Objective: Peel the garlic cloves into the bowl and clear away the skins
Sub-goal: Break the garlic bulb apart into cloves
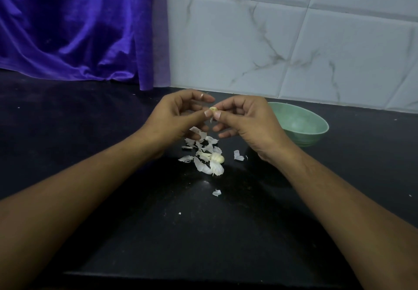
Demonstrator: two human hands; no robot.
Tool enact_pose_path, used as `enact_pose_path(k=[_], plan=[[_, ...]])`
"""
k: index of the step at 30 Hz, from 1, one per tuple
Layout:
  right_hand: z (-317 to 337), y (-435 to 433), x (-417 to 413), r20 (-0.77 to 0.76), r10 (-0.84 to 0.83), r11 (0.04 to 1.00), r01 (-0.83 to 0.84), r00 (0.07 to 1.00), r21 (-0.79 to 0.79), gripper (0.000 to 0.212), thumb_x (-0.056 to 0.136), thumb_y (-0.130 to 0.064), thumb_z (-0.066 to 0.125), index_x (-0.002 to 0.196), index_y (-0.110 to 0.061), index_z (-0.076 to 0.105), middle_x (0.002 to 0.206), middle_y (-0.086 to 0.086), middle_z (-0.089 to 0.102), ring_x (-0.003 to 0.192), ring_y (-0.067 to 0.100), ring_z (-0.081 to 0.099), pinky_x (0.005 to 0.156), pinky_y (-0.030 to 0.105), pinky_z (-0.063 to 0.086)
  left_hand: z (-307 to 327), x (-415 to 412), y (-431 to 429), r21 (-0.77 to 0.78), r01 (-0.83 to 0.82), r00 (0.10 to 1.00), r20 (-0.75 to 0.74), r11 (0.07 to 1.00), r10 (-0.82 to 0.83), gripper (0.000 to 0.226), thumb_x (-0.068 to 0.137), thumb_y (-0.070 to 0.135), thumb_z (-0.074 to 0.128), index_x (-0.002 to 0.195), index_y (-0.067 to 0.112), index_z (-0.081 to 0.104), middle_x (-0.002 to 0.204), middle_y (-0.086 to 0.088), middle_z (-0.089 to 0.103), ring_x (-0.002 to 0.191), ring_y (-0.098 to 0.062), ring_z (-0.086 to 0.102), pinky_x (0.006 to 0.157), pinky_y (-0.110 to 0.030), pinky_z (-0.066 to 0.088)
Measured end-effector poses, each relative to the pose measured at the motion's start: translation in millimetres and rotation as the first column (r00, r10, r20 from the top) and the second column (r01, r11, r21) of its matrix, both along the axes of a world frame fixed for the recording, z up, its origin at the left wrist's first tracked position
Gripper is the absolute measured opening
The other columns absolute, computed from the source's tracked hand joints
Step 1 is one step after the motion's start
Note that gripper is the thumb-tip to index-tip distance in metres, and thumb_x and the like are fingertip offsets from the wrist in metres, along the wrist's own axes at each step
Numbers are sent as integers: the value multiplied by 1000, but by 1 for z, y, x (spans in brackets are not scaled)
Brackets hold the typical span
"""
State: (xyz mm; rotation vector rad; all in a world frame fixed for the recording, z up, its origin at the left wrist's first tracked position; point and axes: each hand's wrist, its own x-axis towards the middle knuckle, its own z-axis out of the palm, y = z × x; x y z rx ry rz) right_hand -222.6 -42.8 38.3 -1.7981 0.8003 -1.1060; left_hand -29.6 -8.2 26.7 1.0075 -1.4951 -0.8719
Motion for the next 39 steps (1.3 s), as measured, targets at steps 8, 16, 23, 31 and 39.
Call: enact_pose_path(k=[8,16,23,31,39], plan=[[0,6,5,85,-20,1000,19,996,21,7,91,-4,76,97,-1,72,77,9,77,71,21,76,65,29,63,-3,-2,0,-129,-73,997,-8,989,72,13,91,12,76,104,9,76,101,-21,76,80,-24,73,63,-33,62],[-3,10,11,125,-84,995,90,989,-44,3,93,-6,74,96,-6,74,83,14,78,75,25,77,71,37,64,-2,-3,0,-134,-119,989,-102,984,105,12,86,13,81,93,6,75,86,-13,77,74,-19,74,62,-30,61],[3,9,6,64,-55,997,51,996,61,5,95,-2,70,98,0,67,81,15,74,73,26,77,66,33,63,-4,-4,-1,-57,-69,995,-79,996,65,24,90,15,77,105,-2,70,90,-19,74,77,-20,74,62,-30,62],[8,-2,-8,-349,-122,992,107,929,-60,12,93,2,57,91,-8,63,74,15,71,62,29,75,61,43,61,-7,3,-3,-26,-62,959,276,998,67,13,95,15,74,106,9,72,88,-16,76,72,-23,74,59,-29,60],[4,-2,-10,-703,-181,981,77,688,-177,11,94,-4,66,91,-13,71,66,6,71,45,10,67,46,28,56,-8,4,-1,-45,-7,745,666,999,35,7,89,35,81,92,28,80,78,12,76,64,-3,68,61,-18,52]])
